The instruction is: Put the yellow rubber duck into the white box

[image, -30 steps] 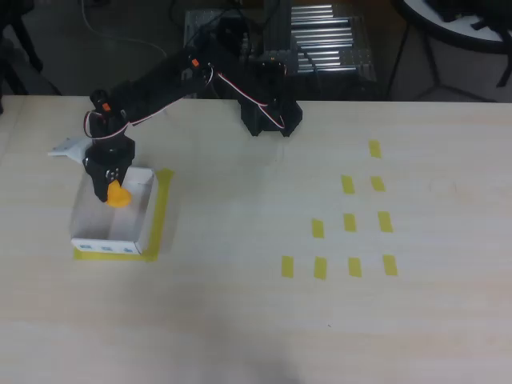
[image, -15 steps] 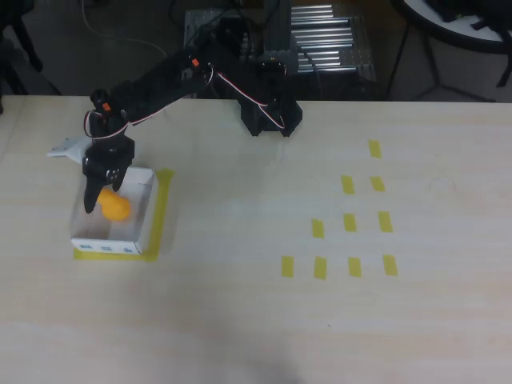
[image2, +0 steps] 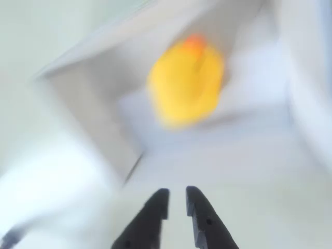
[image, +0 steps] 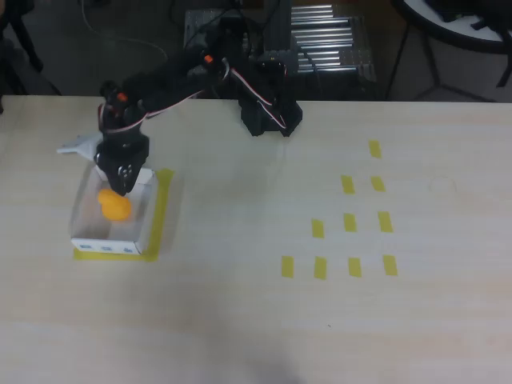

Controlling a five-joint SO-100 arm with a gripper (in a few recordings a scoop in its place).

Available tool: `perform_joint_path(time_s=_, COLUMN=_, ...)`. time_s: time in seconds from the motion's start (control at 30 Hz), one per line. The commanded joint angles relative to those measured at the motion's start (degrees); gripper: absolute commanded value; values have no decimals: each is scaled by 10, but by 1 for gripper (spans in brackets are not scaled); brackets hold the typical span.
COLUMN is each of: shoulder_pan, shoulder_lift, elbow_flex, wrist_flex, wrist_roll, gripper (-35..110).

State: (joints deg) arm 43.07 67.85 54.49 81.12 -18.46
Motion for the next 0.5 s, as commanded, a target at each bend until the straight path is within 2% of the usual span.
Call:
perform_joint_path(time_s=0.0, shoulder_pan=-77, shoulder_lift=221, elbow_flex=-16, wrist_flex=35, wrist_roll=68, gripper=0)
perform_joint_path(time_s=0.23, shoulder_pan=-236, shoulder_lift=456, elbow_flex=149, wrist_flex=11, wrist_roll=166, gripper=0)
perform_joint_path(time_s=0.47, shoulder_pan=-397, shoulder_lift=717, elbow_flex=448, wrist_flex=-54, wrist_roll=241, gripper=0)
